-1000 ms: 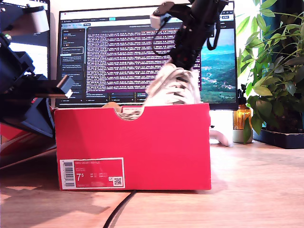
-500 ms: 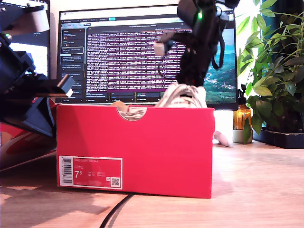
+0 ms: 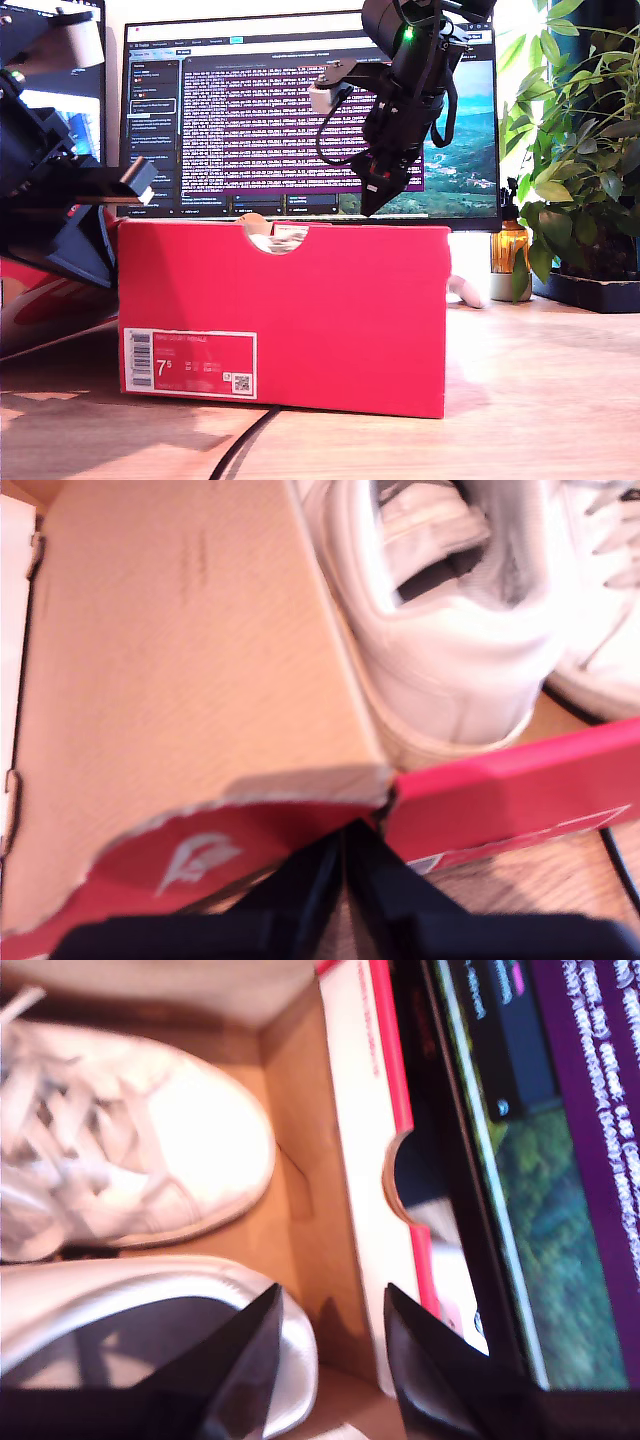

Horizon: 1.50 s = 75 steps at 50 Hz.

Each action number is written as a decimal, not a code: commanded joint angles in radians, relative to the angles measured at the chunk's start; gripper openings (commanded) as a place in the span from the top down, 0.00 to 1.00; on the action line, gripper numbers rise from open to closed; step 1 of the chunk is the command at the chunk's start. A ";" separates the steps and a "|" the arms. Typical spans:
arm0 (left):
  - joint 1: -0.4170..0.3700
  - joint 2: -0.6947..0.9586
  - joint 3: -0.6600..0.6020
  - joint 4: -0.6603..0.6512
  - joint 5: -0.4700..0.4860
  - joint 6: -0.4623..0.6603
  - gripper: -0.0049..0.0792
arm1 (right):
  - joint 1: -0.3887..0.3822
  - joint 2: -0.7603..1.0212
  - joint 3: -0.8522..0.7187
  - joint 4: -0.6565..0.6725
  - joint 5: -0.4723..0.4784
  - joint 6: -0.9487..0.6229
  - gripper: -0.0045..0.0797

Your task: Pack the white shoes by picking the first shoe and placing it inside the red shoebox, left side, then picking and rotating the second shoe and placing it in the shoebox

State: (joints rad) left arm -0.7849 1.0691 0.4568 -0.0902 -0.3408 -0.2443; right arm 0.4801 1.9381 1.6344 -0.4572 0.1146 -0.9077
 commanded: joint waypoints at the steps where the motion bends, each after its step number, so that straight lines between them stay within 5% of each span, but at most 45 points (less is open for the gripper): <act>1: -0.003 0.005 0.008 0.008 0.000 0.001 0.96 | 0.009 0.013 0.004 0.001 0.003 0.028 0.61; 20: -0.003 0.005 0.008 0.008 0.000 0.001 0.96 | 0.060 0.011 0.037 -0.041 0.024 0.261 0.65; 26: -0.003 0.005 0.008 0.008 0.000 0.001 0.96 | 0.089 0.011 0.050 -0.055 0.024 0.284 0.73; 33: -0.003 0.005 0.008 0.008 0.000 0.001 0.96 | 0.115 0.011 0.050 -0.074 0.024 0.284 0.97; 61: -0.001 0.002 0.008 0.000 0.001 -0.001 0.96 | 0.114 -0.010 0.050 -0.216 0.025 0.468 0.96; 75: -0.027 -0.086 0.008 -0.131 0.000 0.028 0.96 | 0.075 -0.044 0.050 -0.267 0.022 0.552 0.96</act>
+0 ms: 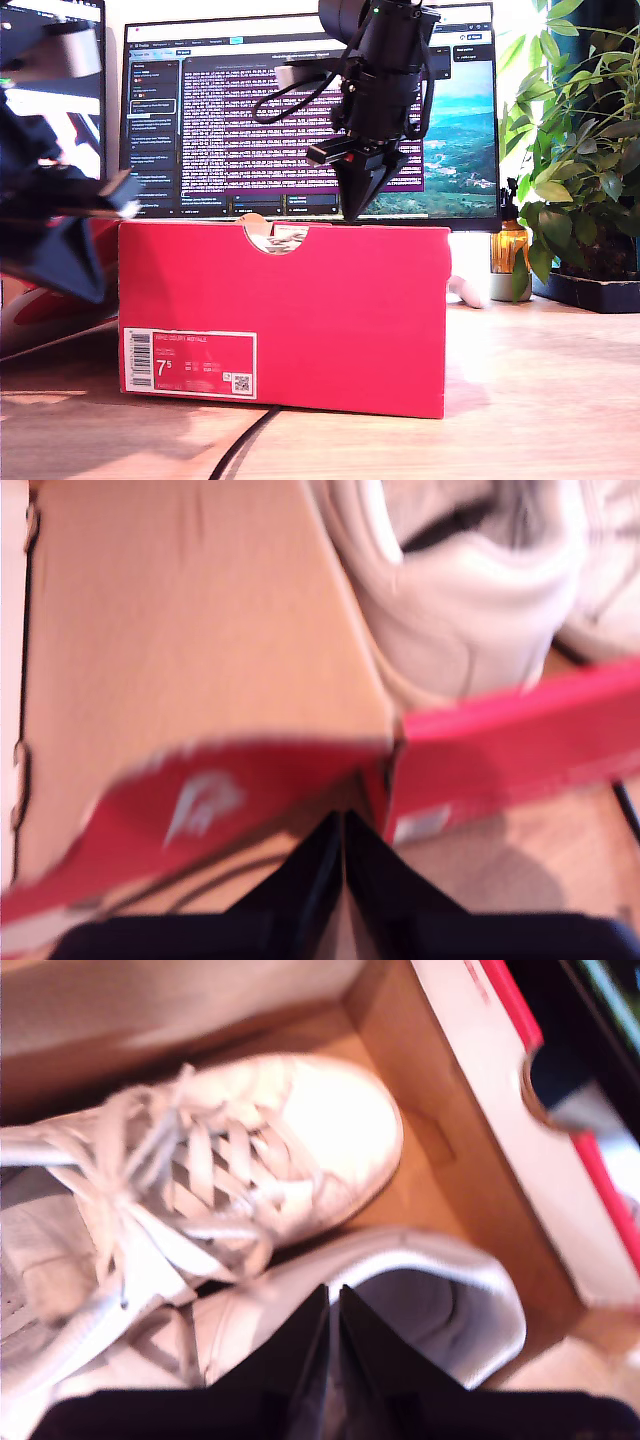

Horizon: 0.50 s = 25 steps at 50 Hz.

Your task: Pack the white shoes by picking the first shoe and placing it inside the red shoebox, left side, then picking and rotating the second shoe and placing it in the shoebox

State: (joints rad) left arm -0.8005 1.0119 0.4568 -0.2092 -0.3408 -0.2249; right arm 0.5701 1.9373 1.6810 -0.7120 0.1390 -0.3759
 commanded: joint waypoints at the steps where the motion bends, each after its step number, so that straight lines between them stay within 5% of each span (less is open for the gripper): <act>1: -0.014 -0.037 0.008 -0.024 0.001 0.017 0.96 | -0.020 -0.045 0.003 -0.024 -0.007 0.026 0.96; 14: -0.016 -0.173 0.008 -0.052 0.001 0.119 0.96 | -0.139 -0.051 0.003 -0.173 -0.219 0.093 0.96; 25: 0.024 -0.193 0.007 0.047 0.081 0.236 0.96 | -0.187 -0.073 0.002 -0.188 -0.233 0.121 0.96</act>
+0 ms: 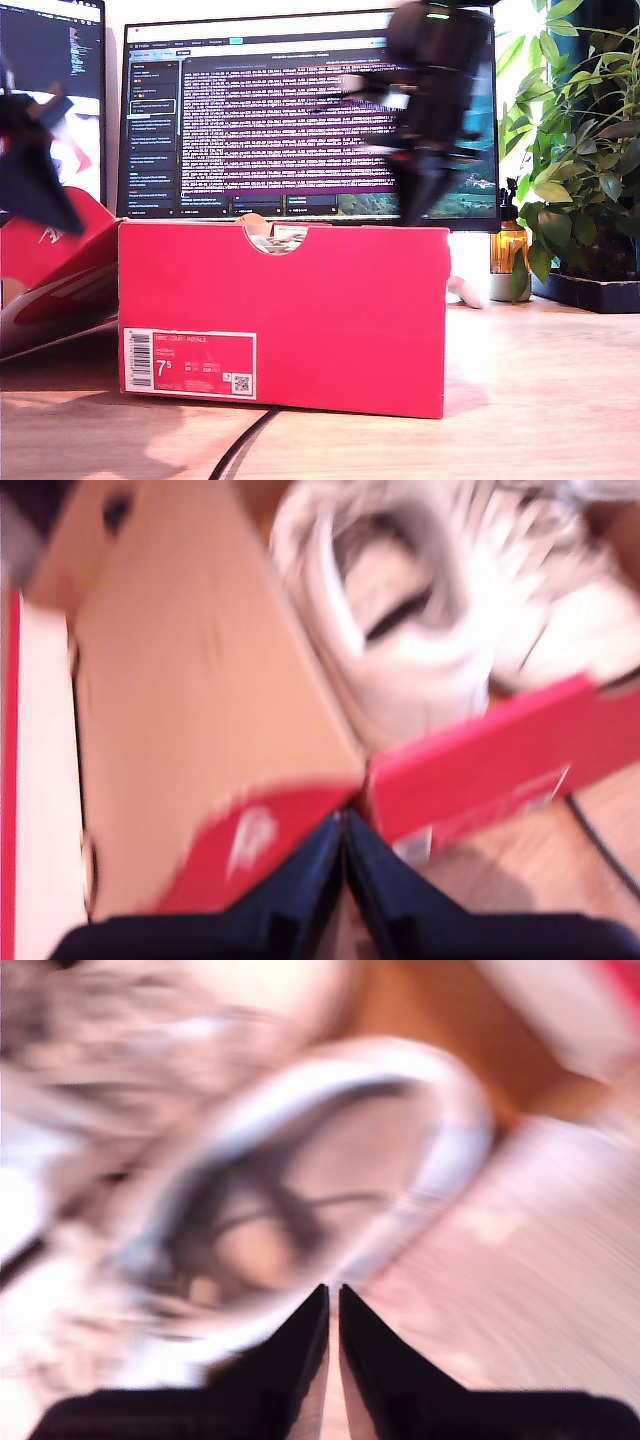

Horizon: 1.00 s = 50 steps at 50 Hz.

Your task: Pack the white shoes by picking the first shoe and placing it inside the red shoebox, left side, then picking and rotating the second shoe and placing it in the shoebox

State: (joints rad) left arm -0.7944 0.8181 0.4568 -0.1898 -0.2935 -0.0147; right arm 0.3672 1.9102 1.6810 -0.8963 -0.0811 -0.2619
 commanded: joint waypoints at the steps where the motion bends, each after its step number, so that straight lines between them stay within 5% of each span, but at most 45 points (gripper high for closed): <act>1: 0.027 0.002 0.007 0.042 0.046 0.033 0.96 | 0.013 -0.049 0.002 -0.004 -0.014 0.011 0.96; 23: 0.359 0.013 0.005 0.208 0.384 0.151 0.96 | -0.027 -0.174 -0.047 0.021 -0.015 0.051 0.96; 36: 0.513 0.016 0.005 0.275 0.576 0.154 0.96 | -0.067 -0.374 -0.340 0.254 -0.013 0.092 0.96; 50: 0.586 0.025 -0.002 0.271 0.575 0.149 0.96 | -0.105 -0.637 -0.683 0.530 0.080 0.105 0.96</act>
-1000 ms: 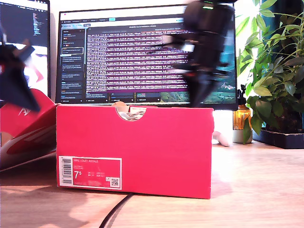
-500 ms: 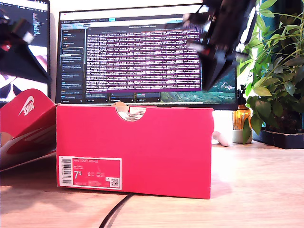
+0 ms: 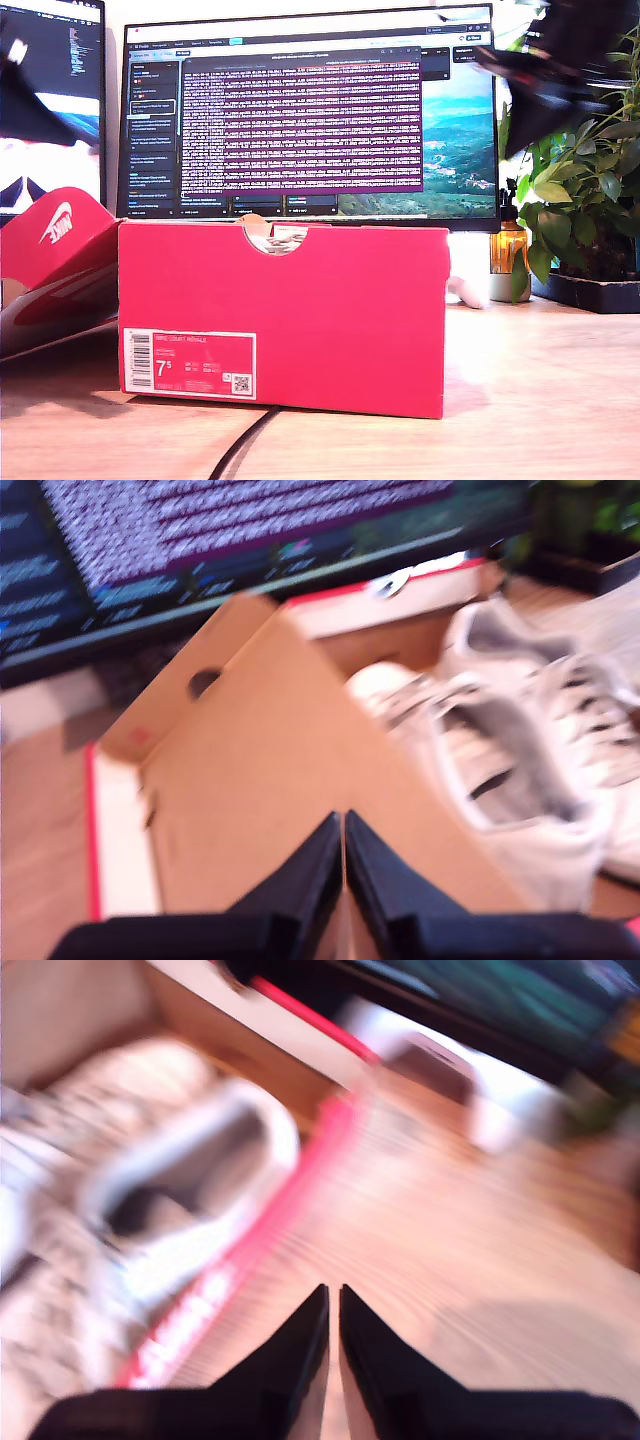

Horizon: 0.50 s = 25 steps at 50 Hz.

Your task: Pack the white shoes by picking the first shoe and placing it inside the red shoebox, left side, then picking and rotating the second shoe and placing it in the shoebox

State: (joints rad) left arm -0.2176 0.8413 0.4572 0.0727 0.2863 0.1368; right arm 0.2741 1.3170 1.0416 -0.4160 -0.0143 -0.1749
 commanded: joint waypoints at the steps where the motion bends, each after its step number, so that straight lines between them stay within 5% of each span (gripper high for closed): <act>1: 0.011 0.002 -0.003 0.010 -0.011 -0.006 0.96 | -0.015 -0.061 -0.066 0.072 0.017 0.023 0.96; 25: 0.024 -0.150 -0.156 0.091 -0.154 -0.062 0.96 | -0.112 -0.308 -0.485 0.356 0.029 0.006 0.96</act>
State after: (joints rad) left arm -0.2024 0.6983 0.3470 0.1493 0.1368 0.0822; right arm 0.1753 1.0046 0.5987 -0.0860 0.0109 -0.1608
